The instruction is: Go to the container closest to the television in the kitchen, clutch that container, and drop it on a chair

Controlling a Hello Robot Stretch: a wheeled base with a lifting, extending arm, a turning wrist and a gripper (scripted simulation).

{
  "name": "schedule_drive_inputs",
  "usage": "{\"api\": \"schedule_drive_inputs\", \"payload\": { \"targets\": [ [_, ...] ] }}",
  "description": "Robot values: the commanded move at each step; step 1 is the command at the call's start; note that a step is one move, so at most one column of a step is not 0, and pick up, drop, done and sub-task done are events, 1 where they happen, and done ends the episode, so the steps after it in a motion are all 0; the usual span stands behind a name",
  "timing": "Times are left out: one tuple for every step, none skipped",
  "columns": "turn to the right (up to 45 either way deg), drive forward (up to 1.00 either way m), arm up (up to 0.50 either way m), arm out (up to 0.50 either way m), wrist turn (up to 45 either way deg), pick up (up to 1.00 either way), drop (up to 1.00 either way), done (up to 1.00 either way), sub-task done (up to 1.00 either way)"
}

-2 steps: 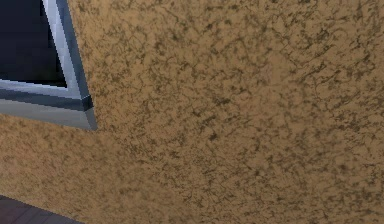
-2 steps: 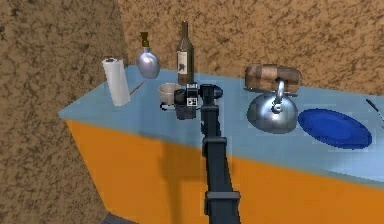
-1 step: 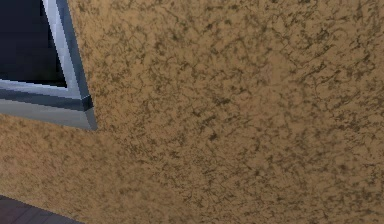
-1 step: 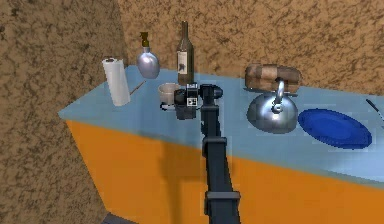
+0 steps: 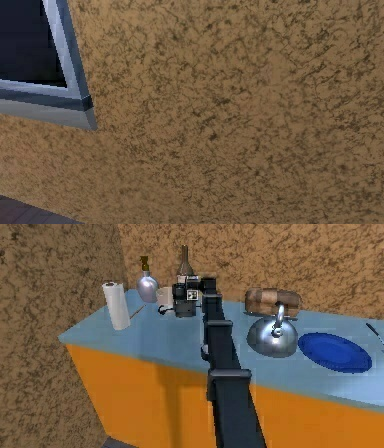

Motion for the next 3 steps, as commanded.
{"api": "schedule_drive_inputs", "payload": {
  "targets": [
    [0.0, 0.00, 0.06, 0.00, 0.0, 0.00, 0.00, 0.00, 0.00],
    [0.0, 0.00, 0.00, 0.00, -45.0, 0.00, 0.00, 0.00, 0.00],
    [0.0, 0.00, 0.00, 0.00, -45.0, 0.00, 0.00, 0.00, 0.00]
  ]
}}
